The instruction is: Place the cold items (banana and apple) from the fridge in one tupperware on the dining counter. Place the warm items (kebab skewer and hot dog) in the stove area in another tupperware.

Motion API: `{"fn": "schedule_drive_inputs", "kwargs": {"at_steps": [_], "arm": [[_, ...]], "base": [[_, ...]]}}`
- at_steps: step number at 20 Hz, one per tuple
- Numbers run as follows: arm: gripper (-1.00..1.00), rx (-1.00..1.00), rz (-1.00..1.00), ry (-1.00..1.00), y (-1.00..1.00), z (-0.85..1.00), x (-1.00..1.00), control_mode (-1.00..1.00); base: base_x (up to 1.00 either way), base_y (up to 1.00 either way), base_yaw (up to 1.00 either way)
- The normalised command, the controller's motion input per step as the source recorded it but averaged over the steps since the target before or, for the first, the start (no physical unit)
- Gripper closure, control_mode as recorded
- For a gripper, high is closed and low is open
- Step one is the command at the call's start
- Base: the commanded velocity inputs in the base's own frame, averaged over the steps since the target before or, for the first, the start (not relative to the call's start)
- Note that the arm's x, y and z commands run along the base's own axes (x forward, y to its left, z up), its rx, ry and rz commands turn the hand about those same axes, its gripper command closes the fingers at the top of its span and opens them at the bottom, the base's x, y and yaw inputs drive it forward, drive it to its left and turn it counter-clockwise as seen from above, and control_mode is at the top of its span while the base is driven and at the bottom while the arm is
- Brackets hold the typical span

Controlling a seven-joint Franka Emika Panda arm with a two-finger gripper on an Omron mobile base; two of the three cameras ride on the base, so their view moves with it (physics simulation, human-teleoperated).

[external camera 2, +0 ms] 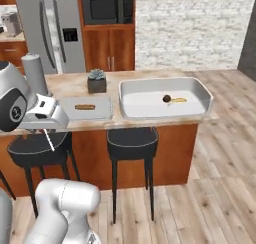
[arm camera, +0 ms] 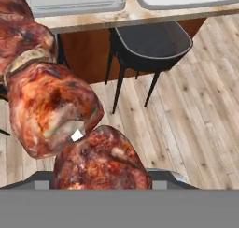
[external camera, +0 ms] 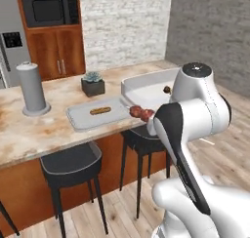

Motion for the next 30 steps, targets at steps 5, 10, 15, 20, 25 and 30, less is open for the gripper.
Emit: {"fn": "schedule_drive_inputs", "kwargs": {"at_steps": [5,10,15,20,25,30], "arm": [[1.00,0.00,0.00,0.00,0.00,0.00,0.00,1.00],[1.00,0.00,0.00,0.00,0.00,0.00,0.00,1.00],[1.00,0.00,0.00,0.00,0.00,0.00,0.00,1.00],[1.00,0.00,0.00,0.00,0.00,0.00,0.00,1.00],[1.00,0.21,0.06,0.03,-0.59,-0.07,0.93,-1.00],[1.00,0.01,0.15,0.15,-0.37,-0.45,0.70,-1.00]], "base": [[0.44,-0.30,0.52],[0.73,-0.20,0.53],[0.93,-0.61,0.31],[0.71,-0.87,0.11],[0.00,0.00,0.00],[0.00,0.00,0.00]]}}
